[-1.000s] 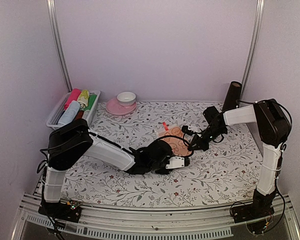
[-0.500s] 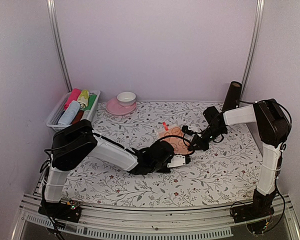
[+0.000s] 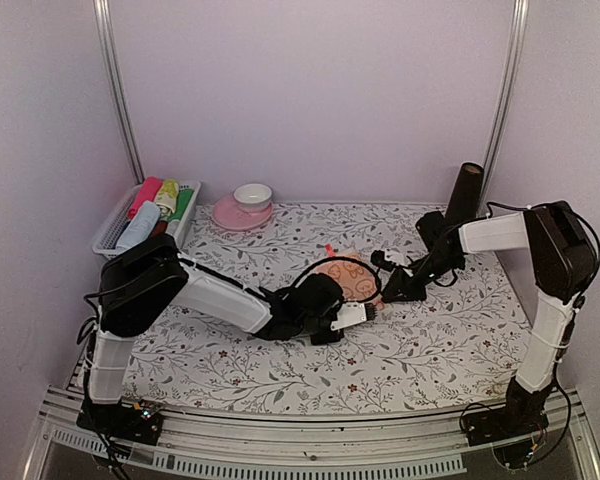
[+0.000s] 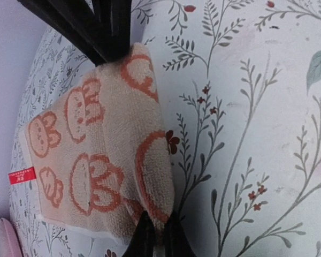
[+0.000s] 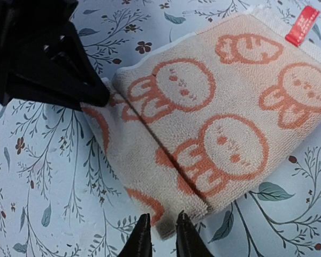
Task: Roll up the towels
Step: Roll the towel at the center of the board.
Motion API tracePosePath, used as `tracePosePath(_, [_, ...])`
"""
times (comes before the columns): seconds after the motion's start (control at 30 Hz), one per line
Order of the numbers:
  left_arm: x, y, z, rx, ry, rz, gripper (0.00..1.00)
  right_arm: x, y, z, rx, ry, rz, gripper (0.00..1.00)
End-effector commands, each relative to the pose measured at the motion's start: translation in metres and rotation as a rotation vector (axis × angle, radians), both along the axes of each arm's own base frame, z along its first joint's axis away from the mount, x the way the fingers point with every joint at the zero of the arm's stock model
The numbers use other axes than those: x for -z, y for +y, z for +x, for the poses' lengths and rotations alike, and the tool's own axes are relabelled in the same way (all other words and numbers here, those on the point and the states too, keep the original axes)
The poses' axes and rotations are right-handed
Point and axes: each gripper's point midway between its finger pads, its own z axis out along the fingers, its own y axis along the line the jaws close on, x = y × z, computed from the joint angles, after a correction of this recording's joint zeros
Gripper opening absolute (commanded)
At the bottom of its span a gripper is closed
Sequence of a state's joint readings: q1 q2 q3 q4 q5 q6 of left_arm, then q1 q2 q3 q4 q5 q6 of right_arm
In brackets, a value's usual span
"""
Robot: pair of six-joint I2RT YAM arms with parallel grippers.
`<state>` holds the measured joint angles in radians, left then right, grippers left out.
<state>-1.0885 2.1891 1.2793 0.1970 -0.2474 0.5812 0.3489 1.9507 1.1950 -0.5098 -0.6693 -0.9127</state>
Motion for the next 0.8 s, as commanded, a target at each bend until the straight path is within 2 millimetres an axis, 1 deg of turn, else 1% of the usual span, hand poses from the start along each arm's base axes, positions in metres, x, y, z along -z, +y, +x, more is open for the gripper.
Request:
tracePosePath(0.0, [0.039, 0.031, -0.038, 0.040, 0.318, 0.055, 0.00, -0.045, -0.003, -0.011, -0.086, -0.211, 0.097, 0.26])
tracePosePath(0.1, [0.035, 0.033, -0.044, 0.055, 0.429, 0.007, 0.00, -0.059, -0.004, -0.034, -0.169, -0.341, 0.150, 0.39])
tracePosePath(0.17, [0.033, 0.033, -0.048, 0.069, 0.500, -0.020, 0.00, -0.063, -0.007, -0.053, -0.248, -0.436, 0.174, 0.47])
tracePosePath(0.27, [0.027, 0.034, -0.052, 0.084, 0.614, -0.068, 0.00, -0.065, -0.006, -0.073, -0.340, -0.532, 0.201, 0.54])
tracePosePath(0.33, [0.020, 0.034, -0.055, 0.098, 0.692, -0.116, 0.00, -0.064, -0.003, -0.081, -0.394, -0.594, 0.200, 0.56])
tracePosePath(0.37, [0.016, 0.033, -0.056, 0.106, 0.731, -0.141, 0.00, -0.060, -0.002, -0.083, -0.407, -0.610, 0.185, 0.57])
tracePosePath(0.47, [0.008, 0.034, -0.059, 0.127, 0.832, -0.200, 0.00, -0.051, 0.008, -0.079, -0.421, -0.665, 0.122, 0.56])
tracePosePath(0.63, [0.006, 0.037, -0.064, 0.146, 0.955, -0.251, 0.00, -0.032, 0.021, -0.079, -0.424, -0.657, 0.054, 0.55])
tracePosePath(0.77, [0.006, 0.041, -0.062, 0.148, 1.036, -0.285, 0.00, -0.020, 0.028, -0.081, -0.434, -0.642, 0.025, 0.55])
